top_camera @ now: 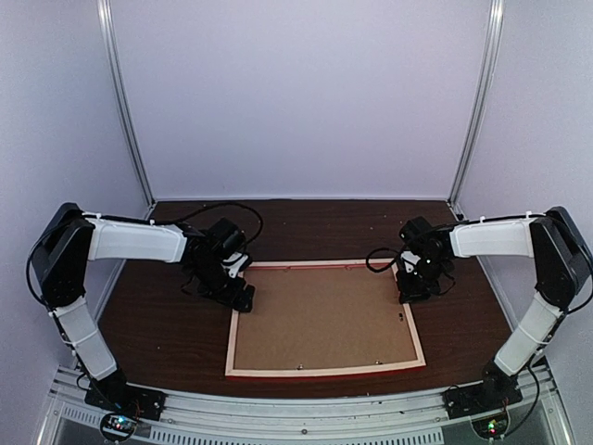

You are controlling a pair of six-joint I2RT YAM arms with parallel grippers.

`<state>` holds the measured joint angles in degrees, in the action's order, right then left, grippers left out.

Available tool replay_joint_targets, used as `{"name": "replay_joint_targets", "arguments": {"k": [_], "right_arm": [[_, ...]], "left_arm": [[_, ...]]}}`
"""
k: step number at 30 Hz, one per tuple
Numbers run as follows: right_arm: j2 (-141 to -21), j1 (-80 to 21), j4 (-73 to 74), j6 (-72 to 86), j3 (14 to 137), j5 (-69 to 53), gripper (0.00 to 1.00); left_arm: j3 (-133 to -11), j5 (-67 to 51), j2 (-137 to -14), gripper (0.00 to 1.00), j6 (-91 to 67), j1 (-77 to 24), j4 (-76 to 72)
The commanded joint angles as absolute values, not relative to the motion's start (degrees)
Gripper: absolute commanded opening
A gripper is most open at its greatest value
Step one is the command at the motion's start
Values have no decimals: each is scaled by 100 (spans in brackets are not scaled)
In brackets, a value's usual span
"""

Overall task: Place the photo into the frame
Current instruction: Press the fastener onto the backboard.

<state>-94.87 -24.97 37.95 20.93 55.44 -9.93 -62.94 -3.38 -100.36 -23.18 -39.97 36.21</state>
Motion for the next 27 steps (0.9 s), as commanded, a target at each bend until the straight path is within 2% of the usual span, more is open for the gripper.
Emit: {"name": "replay_joint_targets", "arguments": {"k": [1,14,27], "right_arm": [[-9463,-2479,3850,1898,5502,-958,1],[-9492,-2479,3870,1898,5513,-963,1],[-9459,-2476,3843,1898,5469,-977,1]], "left_arm": [[-6489,-171,-10234,88,-2101,-4034,3562],[-6647,155,-10518,78,-2097,-4034,3542],[-6657,357,-10651,57,-2605,-4034,3535]]}}
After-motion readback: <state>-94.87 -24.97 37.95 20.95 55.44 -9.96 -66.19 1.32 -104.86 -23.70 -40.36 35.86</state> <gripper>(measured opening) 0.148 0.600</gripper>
